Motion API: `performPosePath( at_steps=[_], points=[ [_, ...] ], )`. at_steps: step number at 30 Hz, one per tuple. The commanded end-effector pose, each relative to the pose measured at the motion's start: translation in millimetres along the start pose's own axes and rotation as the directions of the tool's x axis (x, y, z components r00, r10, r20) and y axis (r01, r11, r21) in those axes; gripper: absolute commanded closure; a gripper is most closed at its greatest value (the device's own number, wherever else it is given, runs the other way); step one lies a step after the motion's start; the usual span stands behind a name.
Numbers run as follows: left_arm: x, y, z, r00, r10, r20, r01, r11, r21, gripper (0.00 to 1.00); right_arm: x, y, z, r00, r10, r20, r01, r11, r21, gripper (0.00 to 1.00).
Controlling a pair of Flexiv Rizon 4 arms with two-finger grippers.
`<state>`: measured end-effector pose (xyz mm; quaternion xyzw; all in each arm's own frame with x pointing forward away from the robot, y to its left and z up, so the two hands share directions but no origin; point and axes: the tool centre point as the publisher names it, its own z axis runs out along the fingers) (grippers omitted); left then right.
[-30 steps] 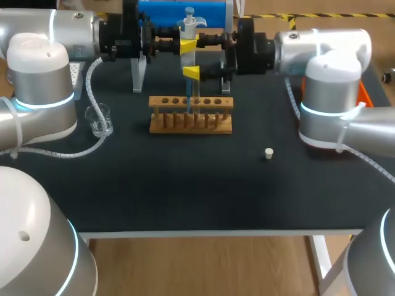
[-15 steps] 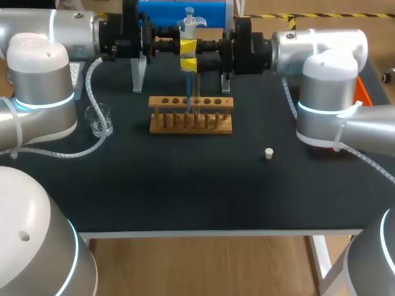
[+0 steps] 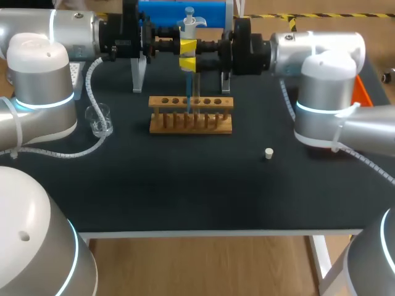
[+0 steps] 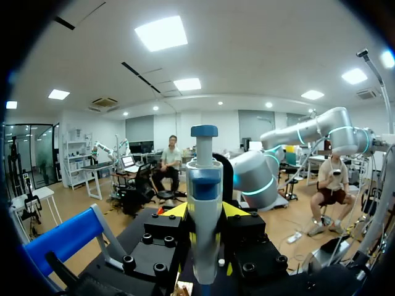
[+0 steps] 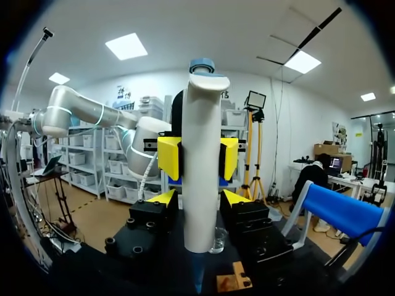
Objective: Invert the test tube, pick up the pipette, mount the tip to pipette, aspirate from beaker and dispense into the tube, eject the tip, return the pipette, and cap with the stopper.
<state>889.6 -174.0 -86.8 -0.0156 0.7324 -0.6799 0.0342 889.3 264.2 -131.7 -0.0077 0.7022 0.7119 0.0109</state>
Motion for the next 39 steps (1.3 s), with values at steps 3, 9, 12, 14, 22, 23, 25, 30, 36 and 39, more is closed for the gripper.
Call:
performPosePath(
  at_steps=[3, 9, 12, 14, 22, 23, 25, 30, 36, 39],
  points=[
    [1.0, 0.5, 0.4, 1.000, 0.002, 0.004, -0.002, 1.000, 0.004, 1.00, -0.5, -2.2, 0.9, 1.000, 0.005, 0.001, -0.005, 1.000, -0.017, 0.56],
    [1.0, 0.5, 0.4, 1.000, 0.002, 0.004, -0.002, 1.000, 0.004, 1.00, -1.0, -2.8, 1.7, 1.000, 0.020, -0.011, -0.021, 0.999, -0.030, 0.99],
    [1.0, 0.5, 0.4, 1.000, 0.002, 0.004, -0.002, 1.000, 0.004, 1.00, -1.8, -3.3, 0.5, 1.000, 0.022, -0.011, -0.022, 0.999, -0.030, 1.00],
    [1.0, 0.5, 0.4, 1.000, 0.002, 0.004, -0.002, 1.000, 0.004, 1.00, -2.1, -3.3, -0.8, 1.000, 0.019, -0.009, -0.020, 0.999, -0.030, 1.00],
    [1.0, 0.5, 0.4, 1.000, 0.002, 0.004, -0.002, 1.000, 0.004, 0.00, -4.6, -0.2, -12.2, 1.000, 0.013, -0.013, -0.013, 1.000, -0.017, 1.00],
    [1.0, 0.5, 0.4, 1.000, 0.002, 0.004, -0.002, 1.000, 0.004, 0.00, -5.3, 0.9, -15.8, 1.000, 0.011, -0.016, -0.011, 1.000, -0.016, 1.00],
    [1.0, 0.5, 0.4, 1.000, 0.002, 0.004, -0.002, 1.000, 0.004, 0.00, -7.7, 2.8, -23.3, 1.000, 0.011, -0.025, -0.011, 1.000, -0.011, 1.00],
    [1.0, 0.5, 0.4, 1.000, 0.002, 0.004, -0.002, 1.000, 0.004, 0.00, -16.5, 8.8, -50.9, 0.998, 0.010, -0.061, -0.010, 1.000, 0.005, 1.00],
    [1.0, 0.5, 0.4, 1.000, 0.002, 0.004, -0.002, 1.000, 0.004, 0.00, -30.1, 16.4, -91.9, 0.996, 0.006, -0.086, -0.004, 1.000, 0.025, 1.00],
    [1.0, 0.5, 0.4, 1.000, 0.002, 0.004, -0.002, 1.000, 0.004, 0.00, -34.9, 20.7, -114.5, 0.996, 0.005, -0.090, -0.003, 1.000, 0.026, 1.00]
  ],
)
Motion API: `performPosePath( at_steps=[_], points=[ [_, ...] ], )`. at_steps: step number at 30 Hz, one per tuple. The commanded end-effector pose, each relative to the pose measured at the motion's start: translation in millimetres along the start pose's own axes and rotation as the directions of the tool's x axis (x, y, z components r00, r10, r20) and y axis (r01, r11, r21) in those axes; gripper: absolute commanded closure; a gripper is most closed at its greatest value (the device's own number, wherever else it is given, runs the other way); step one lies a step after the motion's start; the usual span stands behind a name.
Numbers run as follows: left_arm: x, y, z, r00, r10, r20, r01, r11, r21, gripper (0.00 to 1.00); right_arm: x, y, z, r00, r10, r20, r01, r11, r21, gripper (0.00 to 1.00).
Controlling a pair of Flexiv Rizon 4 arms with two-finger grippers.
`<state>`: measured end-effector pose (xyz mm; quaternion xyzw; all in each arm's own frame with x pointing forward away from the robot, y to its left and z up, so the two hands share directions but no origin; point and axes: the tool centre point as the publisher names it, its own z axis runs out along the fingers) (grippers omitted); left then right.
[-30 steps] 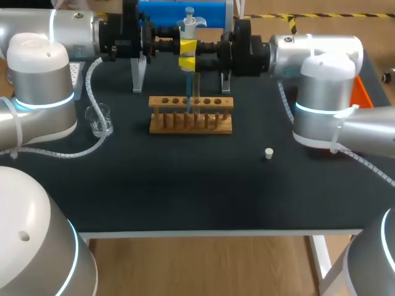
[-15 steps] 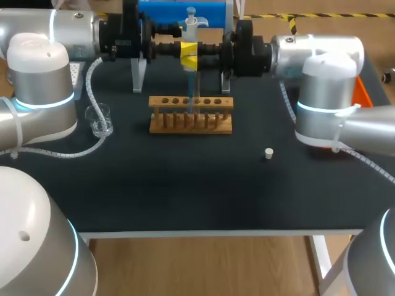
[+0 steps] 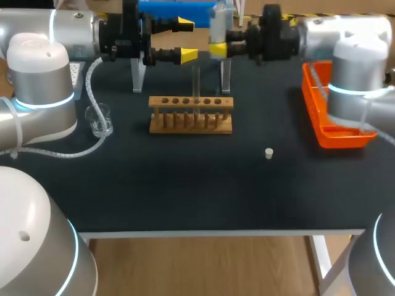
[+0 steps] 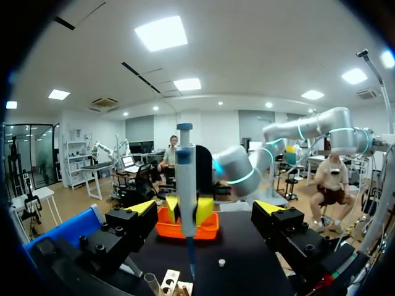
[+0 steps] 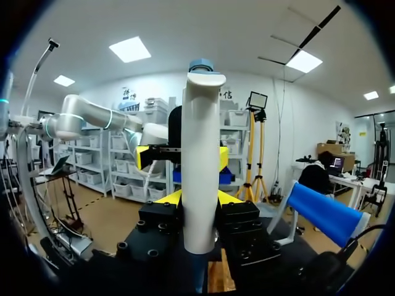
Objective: Invert the test tube, pick up the pipette, mount the tip to pipette, aspirate from beaker and dispense into the tube, eject the tip, return the pipette, and cap with the stopper.
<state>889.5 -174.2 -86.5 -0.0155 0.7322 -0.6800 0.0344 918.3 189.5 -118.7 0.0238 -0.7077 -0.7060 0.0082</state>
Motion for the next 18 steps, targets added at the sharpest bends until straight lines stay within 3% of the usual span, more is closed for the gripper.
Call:
performPosePath(
  at_steps=[1, 18],
  points=[
    [1.0, 0.8, 0.3, 1.000, 0.002, 0.003, -0.002, 1.000, 0.003, 0.00, -3.7, 8.1, -48.0, 0.999, -0.004, -0.038, 0.005, 1.000, 0.011, 1.00],
    [1.0, 0.8, 0.3, 1.000, 0.002, 0.003, -0.002, 1.000, 0.003, 0.00, -8.7, 16.2, -178.3, 0.998, 0.049, 0.039, -0.047, 0.997, -0.055, 1.00]
  ],
)
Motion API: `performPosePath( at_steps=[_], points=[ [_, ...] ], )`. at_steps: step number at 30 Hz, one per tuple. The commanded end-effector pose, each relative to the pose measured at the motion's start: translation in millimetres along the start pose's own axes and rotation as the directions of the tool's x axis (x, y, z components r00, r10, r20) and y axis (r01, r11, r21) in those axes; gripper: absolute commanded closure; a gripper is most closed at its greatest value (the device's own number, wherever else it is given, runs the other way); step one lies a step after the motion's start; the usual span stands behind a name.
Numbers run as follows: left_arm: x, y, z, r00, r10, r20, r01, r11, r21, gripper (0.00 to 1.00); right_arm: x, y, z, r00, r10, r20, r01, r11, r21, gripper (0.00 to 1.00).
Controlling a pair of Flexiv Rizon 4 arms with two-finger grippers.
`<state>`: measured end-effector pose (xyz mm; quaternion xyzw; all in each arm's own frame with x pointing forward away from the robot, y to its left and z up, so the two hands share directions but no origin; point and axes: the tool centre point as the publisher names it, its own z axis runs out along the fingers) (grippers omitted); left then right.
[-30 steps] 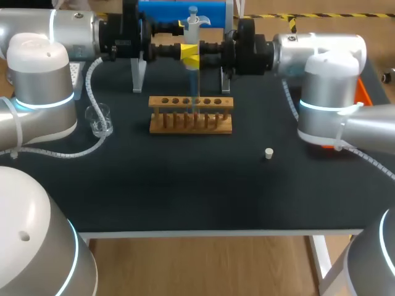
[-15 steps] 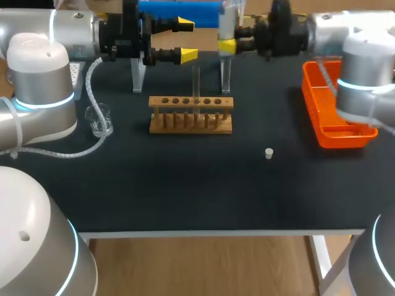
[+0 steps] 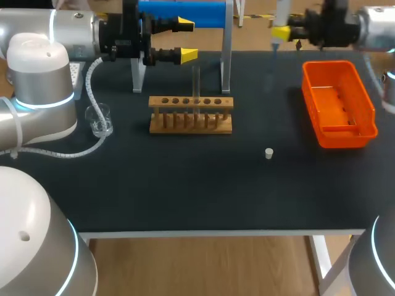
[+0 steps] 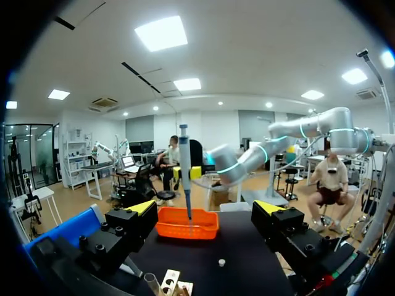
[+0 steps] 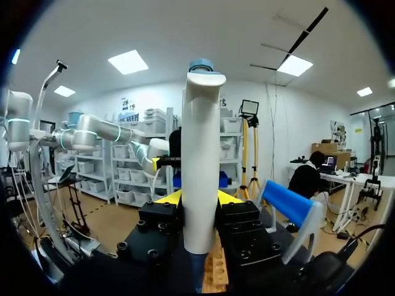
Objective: Invert the test tube, pick up the pipette, mount the tip to pipette, aspirate from beaker and dispense into the tube, eject the tip, return the pipette, and cap with the stopper.
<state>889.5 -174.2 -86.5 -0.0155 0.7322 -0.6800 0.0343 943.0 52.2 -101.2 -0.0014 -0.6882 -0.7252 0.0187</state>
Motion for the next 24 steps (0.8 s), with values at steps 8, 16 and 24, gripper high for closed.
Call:
performPosePath(
  at_steps=[8, 16, 24],
  points=[
    [0.9, 0.8, 0.3, 1.000, 0.002, 0.004, -0.002, 1.000, 0.003, 0.00, 19.1, 2.8, -78.4, 0.999, 0.004, 0.036, -0.004, 1.000, 0.001, 1.00],
    [0.9, 0.8, 0.3, 1.000, 0.002, 0.004, -0.002, 1.000, 0.003, 0.00, 30.8, 2.9, -104.1, 1.000, -0.005, 0.009, 0.005, 1.000, 0.028, 1.00],
    [0.9, 0.8, 0.3, 1.000, 0.002, 0.004, -0.002, 1.000, 0.003, 0.00, 33.6, -3.8, -122.9, 1.000, -0.016, -0.021, 0.018, 0.997, 0.072, 1.00]
  ],
)
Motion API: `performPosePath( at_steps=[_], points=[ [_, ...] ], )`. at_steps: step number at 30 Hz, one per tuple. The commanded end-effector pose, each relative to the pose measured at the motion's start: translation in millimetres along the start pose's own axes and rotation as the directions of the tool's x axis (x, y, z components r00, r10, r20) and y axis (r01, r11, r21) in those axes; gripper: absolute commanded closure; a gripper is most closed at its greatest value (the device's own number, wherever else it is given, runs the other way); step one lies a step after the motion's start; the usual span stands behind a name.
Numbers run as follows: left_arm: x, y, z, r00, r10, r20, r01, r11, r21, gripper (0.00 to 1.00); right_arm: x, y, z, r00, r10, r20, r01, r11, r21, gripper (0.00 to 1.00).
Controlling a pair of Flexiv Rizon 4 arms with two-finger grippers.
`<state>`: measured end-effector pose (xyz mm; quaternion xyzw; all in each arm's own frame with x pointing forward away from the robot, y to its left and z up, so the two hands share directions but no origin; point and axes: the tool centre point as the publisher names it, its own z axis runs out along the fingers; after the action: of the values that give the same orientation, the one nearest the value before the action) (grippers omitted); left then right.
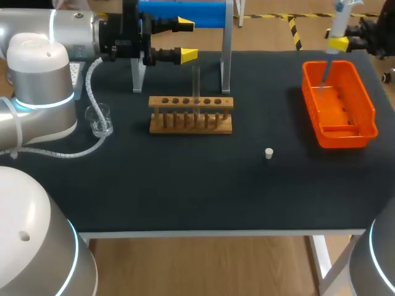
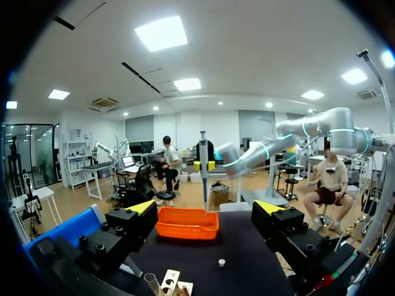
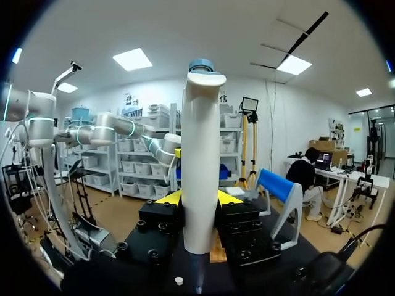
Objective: Invert the test tube, pick up the pipette, mount the tip to pipette, aspirate from beaker and dispense into the tube, eject the tip, return the pipette, and cap with the stopper.
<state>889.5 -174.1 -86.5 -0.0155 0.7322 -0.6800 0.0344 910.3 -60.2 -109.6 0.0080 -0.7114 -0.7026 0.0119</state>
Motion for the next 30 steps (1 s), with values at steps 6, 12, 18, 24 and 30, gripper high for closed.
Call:
performPosePath(
  at_steps=[6, 12, 18, 24, 30],
  points=[
    [0.9, 0.8, 0.3, 1.000, 0.002, 0.003, -0.002, 1.000, 0.003, 0.00, -6.7, -10.5, -25.3, 1.000, 0.007, -0.028, -0.006, 1.000, 0.015, 1.00],
    [0.9, 0.8, 0.3, 1.000, 0.002, 0.003, -0.002, 1.000, 0.003, 0.00, -8.7, -18.5, -40.2, 0.999, 0.008, -0.043, -0.008, 1.000, 0.014, 1.00],
    [0.9, 0.8, 0.3, 1.000, 0.002, 0.003, -0.002, 1.000, 0.003, 0.00, -7.2, -24.2, -54.5, 0.999, -0.001, -0.053, 0.002, 1.000, 0.010, 1.00],
    [0.9, 0.8, 0.3, 1.000, 0.002, 0.003, -0.002, 1.000, 0.003, 0.00, -6.0, -28.2, -68.9, 0.998, -0.007, -0.065, 0.008, 1.000, 0.008, 1.00],
    [0.9, 0.8, 0.3, 1.000, 0.002, 0.003, -0.002, 1.000, 0.003, 0.00, -5.3, -32.9, -81.3, 0.996, 0.008, -0.089, -0.010, 1.000, -0.013, 1.00]
  ],
)
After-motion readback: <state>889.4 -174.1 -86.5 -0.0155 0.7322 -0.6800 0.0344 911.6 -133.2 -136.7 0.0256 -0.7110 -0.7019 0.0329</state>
